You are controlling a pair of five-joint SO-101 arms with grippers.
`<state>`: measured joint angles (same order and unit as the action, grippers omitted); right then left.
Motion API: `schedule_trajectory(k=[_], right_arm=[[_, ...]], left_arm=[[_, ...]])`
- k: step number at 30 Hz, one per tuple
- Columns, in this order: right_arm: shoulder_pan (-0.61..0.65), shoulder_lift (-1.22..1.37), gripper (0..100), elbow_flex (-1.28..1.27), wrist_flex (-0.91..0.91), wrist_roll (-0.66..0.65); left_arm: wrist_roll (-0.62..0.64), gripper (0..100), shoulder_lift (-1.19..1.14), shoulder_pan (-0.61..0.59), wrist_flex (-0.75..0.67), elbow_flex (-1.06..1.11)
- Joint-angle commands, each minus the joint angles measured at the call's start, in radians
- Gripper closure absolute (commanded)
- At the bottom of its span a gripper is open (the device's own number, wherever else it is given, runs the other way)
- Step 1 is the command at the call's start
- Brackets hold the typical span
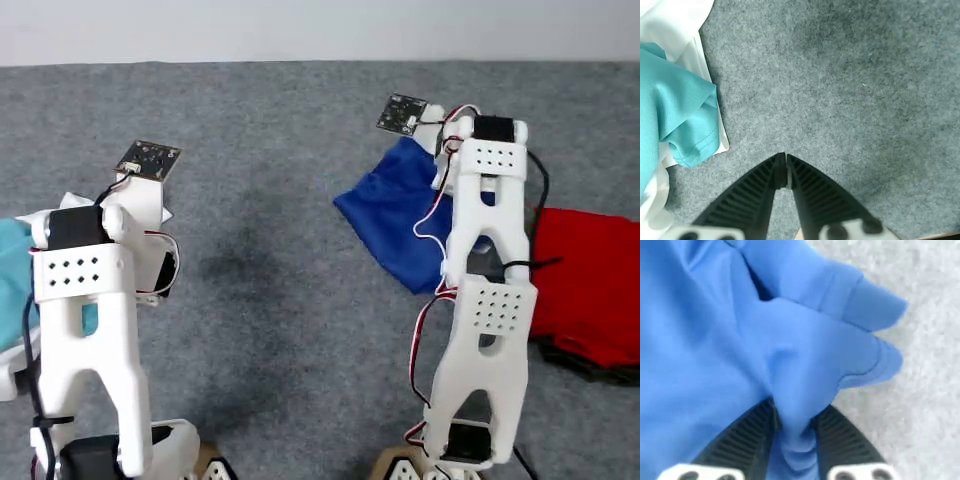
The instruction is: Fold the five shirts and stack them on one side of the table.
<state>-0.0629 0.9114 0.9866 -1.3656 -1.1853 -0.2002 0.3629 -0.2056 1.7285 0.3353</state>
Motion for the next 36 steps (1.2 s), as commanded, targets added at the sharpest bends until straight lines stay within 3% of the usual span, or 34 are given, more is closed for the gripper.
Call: schedule_trajectory(k=[1,8,12,14,18,21,29,36], right_arm=[[-0.021,-0.068,78.6,0.114,-0.01,0.178],[0.002,-0.079,76.8,0.301,-0.188,0.404],[0.077,-0.061,76.9,0.318,-0.286,0.542],[0.136,-0.041,80.6,0.315,-0.32,0.6],[0.237,0.035,99.8,0.321,-0.321,0.694],[0.28,0.094,96.3,0.321,-0.321,0.755],[0.361,0.246,98.8,0.321,-0.255,0.776],[0.404,0.255,98.8,0.322,-0.328,0.775]], left_arm=[[-0.002,99,0.032,-0.008,0.025,-0.001],[-0.002,99,0.035,-0.008,0.023,0.039],[-0.002,99,0.035,-0.008,0.023,0.038],[-0.002,99,0.035,-0.008,0.023,0.035],[-0.002,99,0.035,-0.009,0.023,0.033],[-0.002,99,0.035,-0.009,0.023,0.033],[-0.002,99,0.035,-0.009,0.023,0.033],[-0.002,99,0.035,-0.009,0.023,0.033]])
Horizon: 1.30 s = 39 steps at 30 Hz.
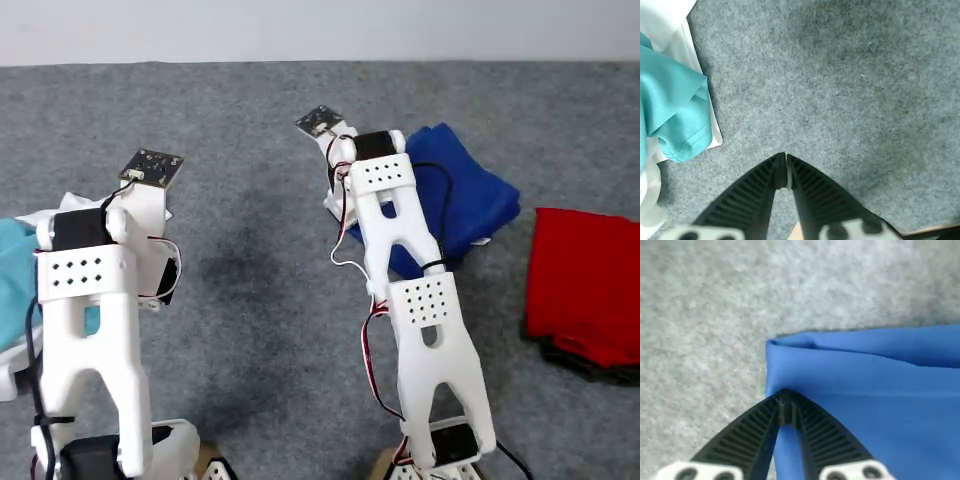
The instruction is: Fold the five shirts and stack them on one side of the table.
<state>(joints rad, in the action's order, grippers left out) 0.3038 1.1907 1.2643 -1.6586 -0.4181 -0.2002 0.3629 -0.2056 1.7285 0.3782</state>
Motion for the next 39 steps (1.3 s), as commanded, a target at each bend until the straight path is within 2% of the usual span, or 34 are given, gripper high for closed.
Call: schedule_trajectory(k=[1,8,20,23,27,30,36,39], right_arm=[[0.038,-0.036,98.8,0.044,-0.047,0.006],[-0.012,-0.209,98.9,0.04,-0.139,0.015],[-0.18,-0.503,98.2,-0.051,-0.139,0.292],[-0.188,-0.545,92.9,-0.132,-0.139,0.437],[-0.189,-0.605,84.2,-0.244,-0.139,0.74],[-0.188,-0.625,76.3,-0.31,-0.137,0.905],[-0.232,-0.556,57.8,-0.353,-0.133,1.096],[-0.26,-0.483,55.2,-0.353,-0.099,1.16]], left_arm=[[-0.002,99,0.035,-0.009,0.023,-0.01],[-0.002,99,0.035,-0.009,0.023,-0.01],[-0.002,99,0.035,-0.009,0.023,-0.01],[0.0,99,0.035,-0.009,0.023,-0.01],[0.0,99,0.035,-0.009,0.023,-0.01],[0.0,99,0.035,-0.009,0.023,-0.01],[0.0,99,0.035,-0.009,0.023,-0.01],[0.0,99,0.035,-0.009,0.023,-0.01]])
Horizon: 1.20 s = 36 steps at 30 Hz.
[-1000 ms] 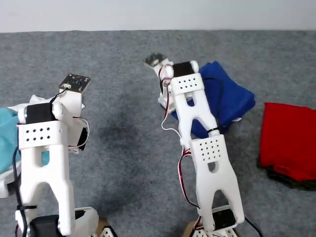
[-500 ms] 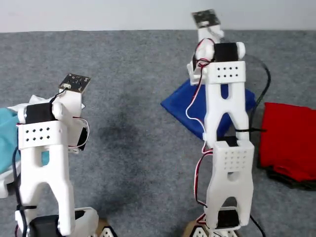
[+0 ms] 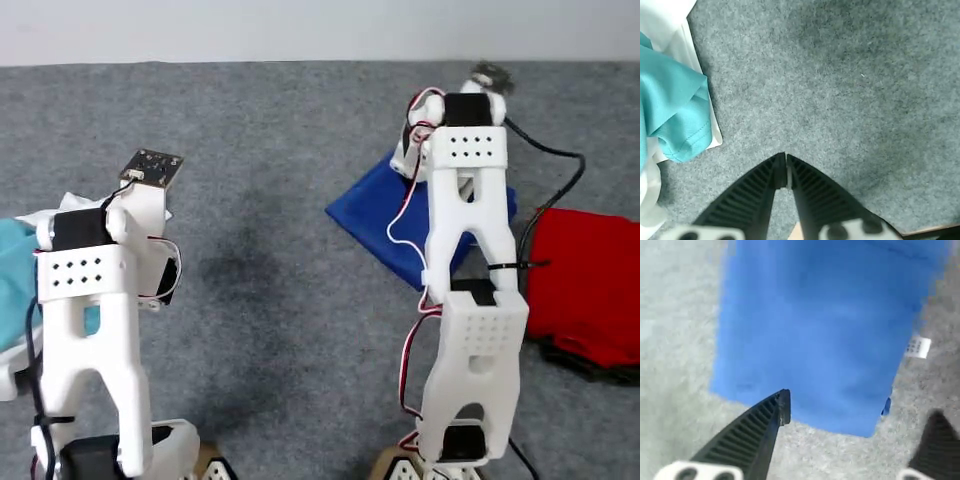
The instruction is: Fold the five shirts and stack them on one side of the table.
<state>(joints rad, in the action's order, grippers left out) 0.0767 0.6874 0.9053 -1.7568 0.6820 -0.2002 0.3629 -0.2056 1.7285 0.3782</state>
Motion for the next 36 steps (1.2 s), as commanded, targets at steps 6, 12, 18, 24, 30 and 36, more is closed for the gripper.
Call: schedule_trajectory(k=[6,12,18,24,30,36], right_arm=[[-0.064,0.151,55.2,0.006,0.102,0.075],[-0.068,0.292,55.4,0.006,0.251,0.075],[-0.07,0.361,76.7,0.006,0.246,0.071],[-0.105,0.36,96.7,0.006,0.223,-0.092],[-0.117,0.297,99.0,0.037,0.087,-0.282],[-0.153,0.173,99.0,0.077,-0.042,-0.597]], left_arm=[[0.0,99,0.035,-0.009,0.023,-0.007],[0.0,99,0.035,-0.009,0.023,-0.007],[0.0,99,0.035,-0.009,0.023,-0.007],[0.0,99,0.035,-0.009,0.023,-0.007],[0.0,99,0.035,-0.009,0.023,-0.007],[0.0,99,0.035,-0.009,0.025,-0.007]])
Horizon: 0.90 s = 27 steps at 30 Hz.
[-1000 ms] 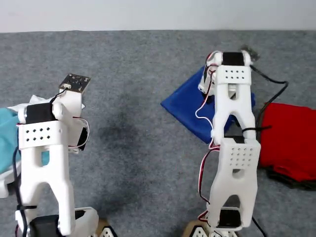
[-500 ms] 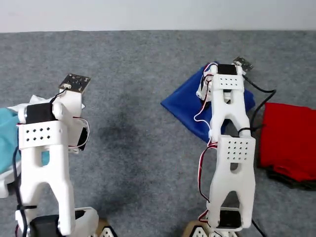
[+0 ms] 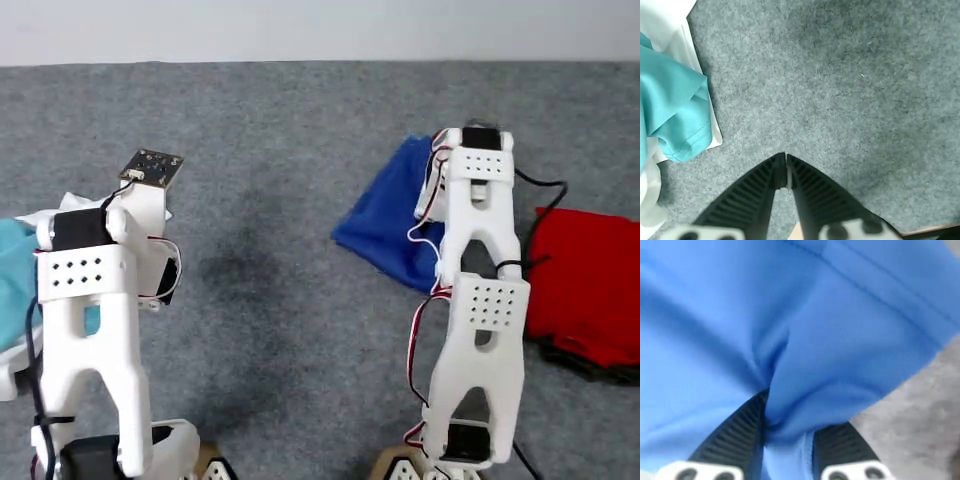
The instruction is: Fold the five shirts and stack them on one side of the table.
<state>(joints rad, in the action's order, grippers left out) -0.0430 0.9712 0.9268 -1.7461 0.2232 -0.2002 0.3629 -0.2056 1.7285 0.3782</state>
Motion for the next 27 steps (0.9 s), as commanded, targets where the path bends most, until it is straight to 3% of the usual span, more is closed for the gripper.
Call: schedule_trajectory(k=[1,16,27], right_arm=[[-0.044,-0.147,99.0,0.046,-0.053,-0.176],[-0.255,-0.734,99.0,-0.351,-0.05,-0.4],[-0.516,-0.828,99.0,-0.387,-0.045,-0.654]], left_arm=[[-0.005,99,0.035,-0.009,0.025,-0.007],[-0.006,99,0.035,-0.008,0.026,-0.01],[-0.002,99,0.035,-0.005,0.026,-0.012]])
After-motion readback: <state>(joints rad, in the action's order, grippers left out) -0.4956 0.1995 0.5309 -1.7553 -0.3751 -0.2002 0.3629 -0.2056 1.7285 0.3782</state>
